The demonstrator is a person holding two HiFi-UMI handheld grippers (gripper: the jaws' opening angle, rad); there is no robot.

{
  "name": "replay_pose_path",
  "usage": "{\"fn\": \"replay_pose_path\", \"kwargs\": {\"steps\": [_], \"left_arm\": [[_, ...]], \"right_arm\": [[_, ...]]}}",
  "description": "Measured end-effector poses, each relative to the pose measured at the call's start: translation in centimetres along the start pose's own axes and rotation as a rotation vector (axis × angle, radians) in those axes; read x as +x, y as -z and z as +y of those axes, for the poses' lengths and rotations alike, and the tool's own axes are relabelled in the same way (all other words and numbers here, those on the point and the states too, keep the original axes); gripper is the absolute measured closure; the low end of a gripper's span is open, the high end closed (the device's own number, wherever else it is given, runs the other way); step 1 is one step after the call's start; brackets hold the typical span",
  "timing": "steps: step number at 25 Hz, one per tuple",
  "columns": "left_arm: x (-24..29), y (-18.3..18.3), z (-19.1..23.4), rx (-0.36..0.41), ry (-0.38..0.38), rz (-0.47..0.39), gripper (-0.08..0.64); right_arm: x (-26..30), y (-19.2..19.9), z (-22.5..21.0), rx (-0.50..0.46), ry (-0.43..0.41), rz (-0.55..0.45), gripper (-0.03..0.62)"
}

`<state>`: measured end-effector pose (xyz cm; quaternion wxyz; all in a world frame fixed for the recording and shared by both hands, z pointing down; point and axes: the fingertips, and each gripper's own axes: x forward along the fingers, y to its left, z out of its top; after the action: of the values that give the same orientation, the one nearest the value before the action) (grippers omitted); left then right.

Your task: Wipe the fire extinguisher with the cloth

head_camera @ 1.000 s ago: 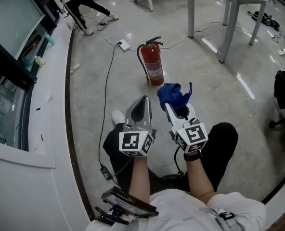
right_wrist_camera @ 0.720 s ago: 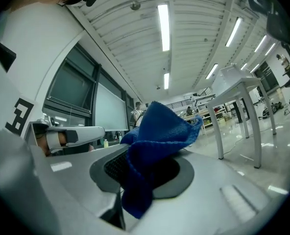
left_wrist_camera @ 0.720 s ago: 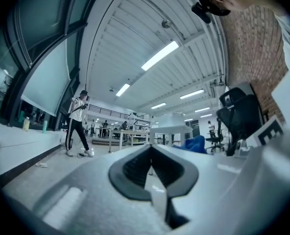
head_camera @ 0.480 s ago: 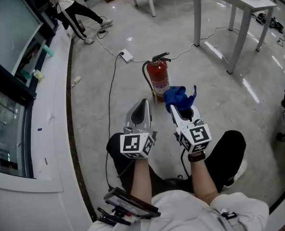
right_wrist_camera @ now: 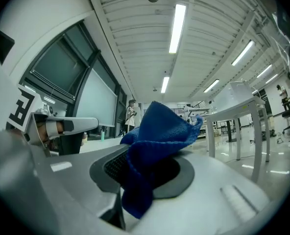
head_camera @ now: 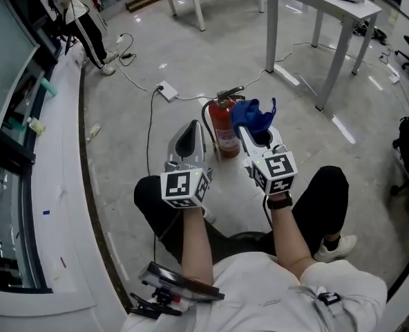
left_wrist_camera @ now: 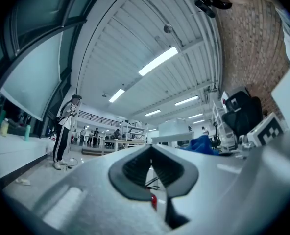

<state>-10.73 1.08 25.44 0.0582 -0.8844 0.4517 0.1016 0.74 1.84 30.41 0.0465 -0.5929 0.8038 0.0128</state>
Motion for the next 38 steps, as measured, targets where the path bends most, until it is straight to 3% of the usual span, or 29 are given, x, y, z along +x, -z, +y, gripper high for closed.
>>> {"fn": "replay_pose_path", "kwargs": {"steps": [4, 7, 15, 19, 21, 23, 25, 27, 32, 35, 38], "left_arm": [[1.0, 1.9, 2.7, -0.042, -0.004, 0.012, 0.56], [2.5, 3.4, 3.2, -0.069, 0.019, 0.03, 0.56], [8.2, 4.8, 3.4, -0.066, 0.074, 0.029, 0.56], [10.1, 5.5, 4.0, -0.06, 0.09, 0.041, 0.56], [10.6, 6.1, 4.7, -0.066, 0.081, 0.051, 0.56], [11.0, 6.9, 5.5, -0.073, 0.072, 0.064, 0.56], [11.4, 7.6, 6.5, -0.078, 0.062, 0.074, 0.56], [11.6, 8.3, 7.7, -0.081, 0.05, 0.084, 0.56], [11.9, 9.8, 9.8, -0.088, 0.023, 0.113, 0.56], [12.0, 10.5, 10.4, -0.096, 0.018, 0.121, 0.56], [11.9, 11.3, 11.3, -0.108, 0.001, 0.129, 0.56]], "right_arm": [[2.6, 3.2, 1.1, 0.011, -0.039, 0.081, 0.488], [3.6, 6.1, 1.0, 0.076, -0.057, 0.13, 0.489], [7.0, 8.2, -2.0, 0.192, -0.099, 0.165, 0.486], [9.0, 8.8, -3.6, 0.116, -0.093, 0.157, 0.489], [9.8, 10.4, -4.5, 0.084, -0.045, 0.212, 0.491], [10.6, 12.7, -5.6, 0.153, 0.002, 0.282, 0.491], [11.6, 14.0, -6.0, 0.271, 0.008, 0.281, 0.491], [12.6, 14.5, -5.8, 0.33, 0.0, 0.266, 0.494], [15.3, 17.5, -3.5, 0.285, -0.073, 0.4, 0.492], [16.7, 19.6, -2.1, 0.336, -0.089, 0.478, 0.495], [18.1, 20.6, -0.2, 0.311, -0.087, 0.482, 0.499]]}}
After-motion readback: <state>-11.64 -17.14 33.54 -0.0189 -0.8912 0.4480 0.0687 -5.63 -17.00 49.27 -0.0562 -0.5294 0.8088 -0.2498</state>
